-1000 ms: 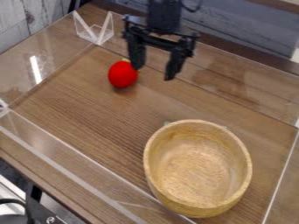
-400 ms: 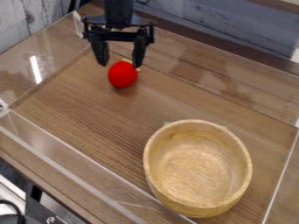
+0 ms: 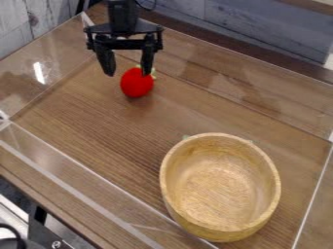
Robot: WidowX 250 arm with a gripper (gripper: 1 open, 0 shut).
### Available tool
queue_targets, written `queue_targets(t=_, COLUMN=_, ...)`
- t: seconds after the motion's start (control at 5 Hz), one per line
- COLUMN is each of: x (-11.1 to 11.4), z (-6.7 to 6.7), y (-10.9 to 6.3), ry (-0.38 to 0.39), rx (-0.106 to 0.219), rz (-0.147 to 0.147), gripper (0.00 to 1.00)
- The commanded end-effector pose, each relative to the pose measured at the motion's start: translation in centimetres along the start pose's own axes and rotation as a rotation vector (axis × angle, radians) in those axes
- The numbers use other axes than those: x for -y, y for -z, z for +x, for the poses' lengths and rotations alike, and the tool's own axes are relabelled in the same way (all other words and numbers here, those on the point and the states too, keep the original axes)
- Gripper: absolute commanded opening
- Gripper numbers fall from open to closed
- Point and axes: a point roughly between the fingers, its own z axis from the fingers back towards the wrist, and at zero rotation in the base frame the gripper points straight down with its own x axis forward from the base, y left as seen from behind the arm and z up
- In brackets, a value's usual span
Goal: Move the red object to the right side of the table
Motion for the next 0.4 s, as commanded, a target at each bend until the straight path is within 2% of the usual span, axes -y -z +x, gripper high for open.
queue_targets(t=0.0, x=0.1, z=1.8, y=-1.29, ry=-0.008, rx=0.086, rz=-0.009, gripper=1.0)
queue_targets(t=0.2, x=0.15, z=2.26, y=-1.21, ry=-0.001, rx=0.101, rz=-0.011, gripper=1.0)
